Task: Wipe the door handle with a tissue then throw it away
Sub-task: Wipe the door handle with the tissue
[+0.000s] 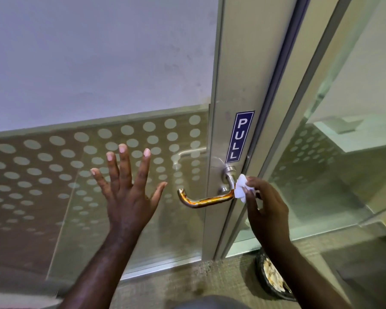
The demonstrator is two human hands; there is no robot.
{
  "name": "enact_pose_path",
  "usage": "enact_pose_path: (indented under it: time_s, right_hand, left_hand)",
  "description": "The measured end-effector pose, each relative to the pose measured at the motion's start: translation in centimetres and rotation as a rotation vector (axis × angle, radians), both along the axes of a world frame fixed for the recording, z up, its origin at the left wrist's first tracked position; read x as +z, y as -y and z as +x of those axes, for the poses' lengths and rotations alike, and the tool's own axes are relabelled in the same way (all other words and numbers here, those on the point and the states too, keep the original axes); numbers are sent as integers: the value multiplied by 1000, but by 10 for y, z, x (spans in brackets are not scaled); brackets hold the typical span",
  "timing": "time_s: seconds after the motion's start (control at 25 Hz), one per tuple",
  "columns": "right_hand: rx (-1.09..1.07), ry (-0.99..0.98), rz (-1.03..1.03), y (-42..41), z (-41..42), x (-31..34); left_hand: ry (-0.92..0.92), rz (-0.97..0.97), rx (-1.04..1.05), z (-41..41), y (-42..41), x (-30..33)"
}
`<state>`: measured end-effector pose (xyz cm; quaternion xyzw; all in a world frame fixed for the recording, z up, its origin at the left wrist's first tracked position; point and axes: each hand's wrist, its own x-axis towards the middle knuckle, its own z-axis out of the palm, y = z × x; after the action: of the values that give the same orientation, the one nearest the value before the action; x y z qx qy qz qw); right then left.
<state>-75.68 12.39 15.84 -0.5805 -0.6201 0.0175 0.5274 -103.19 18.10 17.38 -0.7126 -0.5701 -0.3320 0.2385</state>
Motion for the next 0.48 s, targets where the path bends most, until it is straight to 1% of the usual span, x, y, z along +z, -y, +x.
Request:
enact_pose_path:
  time_s: [0.08,0.2,0.28,0.4,0.48]
  right_hand:
    - [30,78,-51,-9,-1,2]
    - [132,176,-168,-18,0,9]
    - [161,242,-177,-18,8,8]
    - [242,446,-187,-14,23,-3]
    - [289,503,-196,-16,34,-5]
  left_hand:
    - [2,-1,-7,0,0,0]
    - [-2,2,-7,0,-1,0]
    - [4,13,-8,-1,-2,-1]
    - [10,37,-9,-2,-2,-4]
    - [12,47,-9,-2,-2,-5]
